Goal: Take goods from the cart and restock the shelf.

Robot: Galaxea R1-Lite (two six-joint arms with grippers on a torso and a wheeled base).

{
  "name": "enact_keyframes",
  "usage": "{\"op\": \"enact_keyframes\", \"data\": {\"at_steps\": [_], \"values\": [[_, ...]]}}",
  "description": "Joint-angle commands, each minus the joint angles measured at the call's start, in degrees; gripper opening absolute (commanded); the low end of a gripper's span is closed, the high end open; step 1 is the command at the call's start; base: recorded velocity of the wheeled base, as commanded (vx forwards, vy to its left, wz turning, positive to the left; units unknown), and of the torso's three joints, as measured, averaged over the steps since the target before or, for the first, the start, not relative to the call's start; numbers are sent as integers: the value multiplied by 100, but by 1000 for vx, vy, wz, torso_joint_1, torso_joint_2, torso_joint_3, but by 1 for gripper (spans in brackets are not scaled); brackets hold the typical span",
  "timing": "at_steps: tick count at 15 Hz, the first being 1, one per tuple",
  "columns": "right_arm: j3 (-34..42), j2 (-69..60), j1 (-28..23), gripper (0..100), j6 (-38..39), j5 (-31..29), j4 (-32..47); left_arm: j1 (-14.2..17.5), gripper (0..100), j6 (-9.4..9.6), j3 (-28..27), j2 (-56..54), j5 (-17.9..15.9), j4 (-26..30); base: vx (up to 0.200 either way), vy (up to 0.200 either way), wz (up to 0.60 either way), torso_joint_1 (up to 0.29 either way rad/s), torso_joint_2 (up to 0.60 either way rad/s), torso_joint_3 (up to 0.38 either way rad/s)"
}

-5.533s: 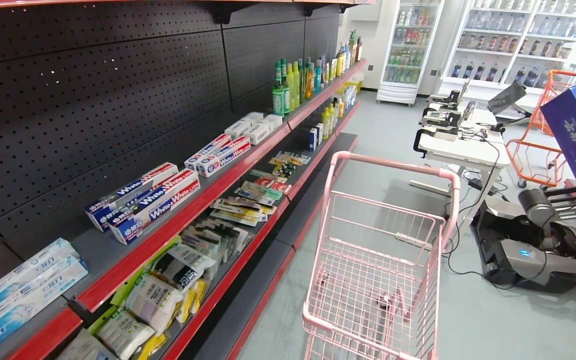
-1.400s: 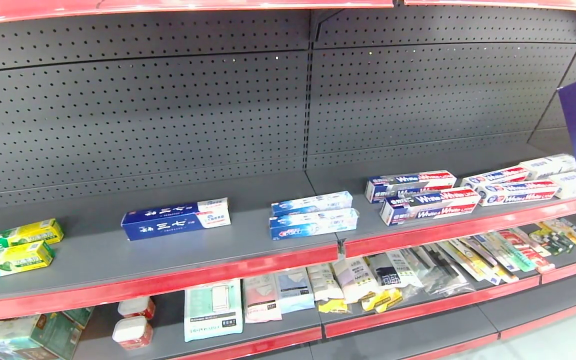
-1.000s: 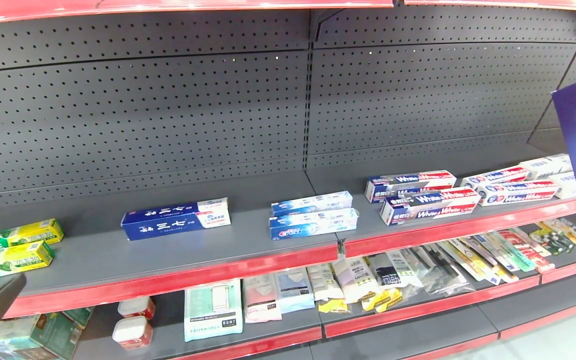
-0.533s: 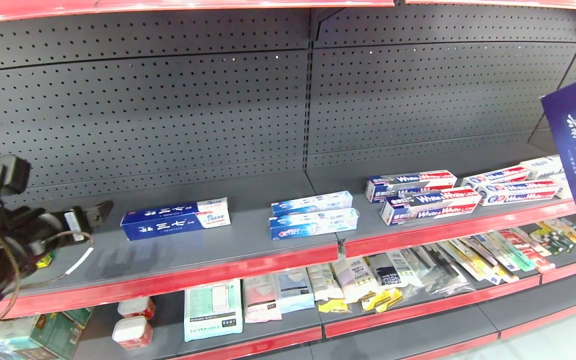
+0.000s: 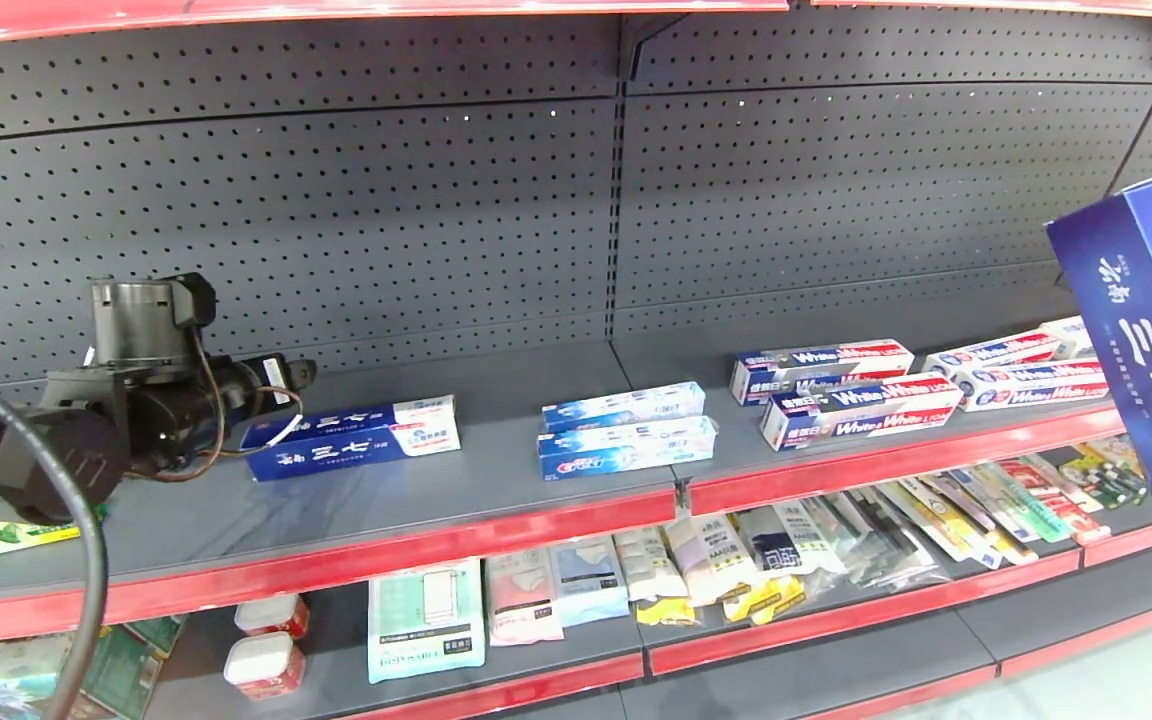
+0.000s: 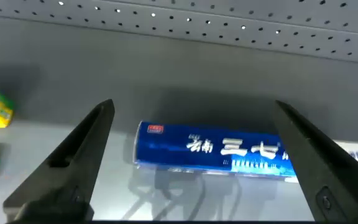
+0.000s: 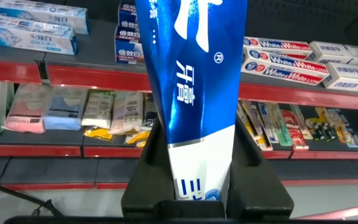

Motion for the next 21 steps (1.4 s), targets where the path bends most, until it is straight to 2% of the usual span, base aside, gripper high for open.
{"op": "enact_keyframes", "data": {"at_steps": [1,6,7,11,14,16,17,19,21], "values": [[17,12,36,0,-8,4,-3,-12,100,-23,-120,222,-1,0,0,0,0,0,0,0],[123,-41,36,0,-8,-4,-3,-161,100,-261,-577,398,-1,220,0,0,0,0,0,0],[140,-41,36,0,-8,-4,-3,-188,100,-261,-603,398,-1,263,0,0,0,0,0,0],[123,-50,36,0,-8,-4,-3,-188,100,-524,-656,486,25,378,0,0,0,0,0,0],[184,-102,36,0,-8,-4,-3,-241,100,-577,-964,715,104,545,0,0,0,0,0,0],[184,-111,36,0,-8,-4,-3,-408,100,-788,-1368,917,104,738,0,0,0,0,0,0],[184,-111,36,0,-8,-4,-3,-522,100,-867,-1737,1084,113,967,0,0,0,0,0,0],[184,-102,27,0,-8,-4,-3,-759,100,-841,-2212,1295,130,1283,0,0,0,0,0,0],[202,-102,27,0,-8,-4,-3,-812,100,-700,-2625,1444,139,1863,0,0,0,0,0,0]]}}
